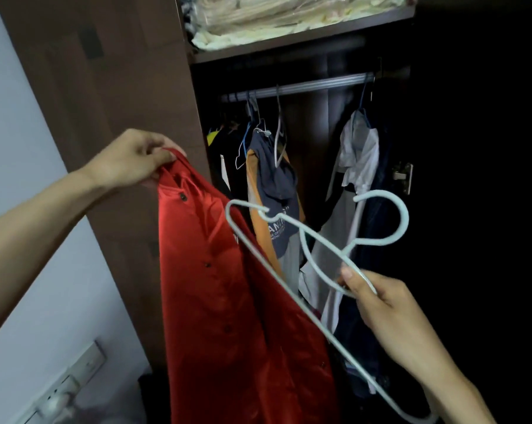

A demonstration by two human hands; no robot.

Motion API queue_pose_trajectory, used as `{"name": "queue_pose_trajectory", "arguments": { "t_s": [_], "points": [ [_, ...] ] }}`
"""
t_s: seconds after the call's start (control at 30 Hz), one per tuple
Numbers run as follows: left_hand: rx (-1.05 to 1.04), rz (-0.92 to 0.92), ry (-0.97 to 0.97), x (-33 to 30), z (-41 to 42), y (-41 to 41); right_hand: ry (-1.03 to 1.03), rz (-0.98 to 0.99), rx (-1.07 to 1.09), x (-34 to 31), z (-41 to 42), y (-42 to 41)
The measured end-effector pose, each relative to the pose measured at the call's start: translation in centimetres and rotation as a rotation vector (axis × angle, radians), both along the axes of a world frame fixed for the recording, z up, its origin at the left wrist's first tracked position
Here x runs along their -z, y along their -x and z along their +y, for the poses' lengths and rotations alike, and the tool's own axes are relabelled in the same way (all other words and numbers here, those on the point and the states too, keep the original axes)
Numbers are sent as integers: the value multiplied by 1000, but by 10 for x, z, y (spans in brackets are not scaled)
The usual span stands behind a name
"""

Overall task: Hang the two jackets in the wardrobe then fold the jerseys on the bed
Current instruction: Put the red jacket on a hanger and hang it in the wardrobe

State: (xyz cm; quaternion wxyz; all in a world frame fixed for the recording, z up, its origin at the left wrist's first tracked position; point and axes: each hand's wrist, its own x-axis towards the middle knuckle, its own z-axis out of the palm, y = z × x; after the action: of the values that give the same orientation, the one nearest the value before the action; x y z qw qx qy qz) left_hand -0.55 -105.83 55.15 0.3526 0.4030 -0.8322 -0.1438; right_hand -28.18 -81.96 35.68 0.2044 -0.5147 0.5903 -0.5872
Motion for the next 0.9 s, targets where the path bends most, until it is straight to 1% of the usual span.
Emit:
{"name": "queue_pose_trajectory", "arguments": {
  "t_s": [0.07, 0.13, 0.17, 0.27, 0.33, 0.37, 0.43, 0.5, 0.57, 0.63, 0.8, 0.87, 0.9],
  "points": [
    [65, 56, -143, 8, 5, 9, -21, -57, -83, -1, 16, 0],
    [123, 57, -211, 14, 9, 19, -21, -44, -99, -2, 29, -1],
    [143, 42, -221, 16, 11, 24, -17, -45, -99, -2, 32, -1],
    [149, -16, -165, 16, 13, 36, 20, -120, -70, -4, 43, 0],
    [153, -40, -147, 17, 15, 40, 3, -145, -68, -5, 50, 2],
    [157, -47, -152, 17, 15, 41, -31, -104, -73, -5, 51, 2],
    [175, -51, -175, 19, 19, 45, -128, 59, -71, 0, 48, -1],
    [203, -50, -190, 22, 25, 51, -193, 177, 23, 7, 38, -4],
    [222, -41, -182, 28, 32, 58, -220, 245, 146, 11, 26, -10],
    [239, -18, -196, 35, 40, 65, -252, 339, 176, 9, 13, -21],
    [260, 94, -244, 49, 59, 78, -256, 465, 78, -1, -23, -54],
    [271, 169, -272, 51, 67, 78, -281, 448, 15, 5, -44, -53],
    [280, 206, -293, 52, 70, 77, -285, 407, -28, 11, -56, -49]
  ]
}}
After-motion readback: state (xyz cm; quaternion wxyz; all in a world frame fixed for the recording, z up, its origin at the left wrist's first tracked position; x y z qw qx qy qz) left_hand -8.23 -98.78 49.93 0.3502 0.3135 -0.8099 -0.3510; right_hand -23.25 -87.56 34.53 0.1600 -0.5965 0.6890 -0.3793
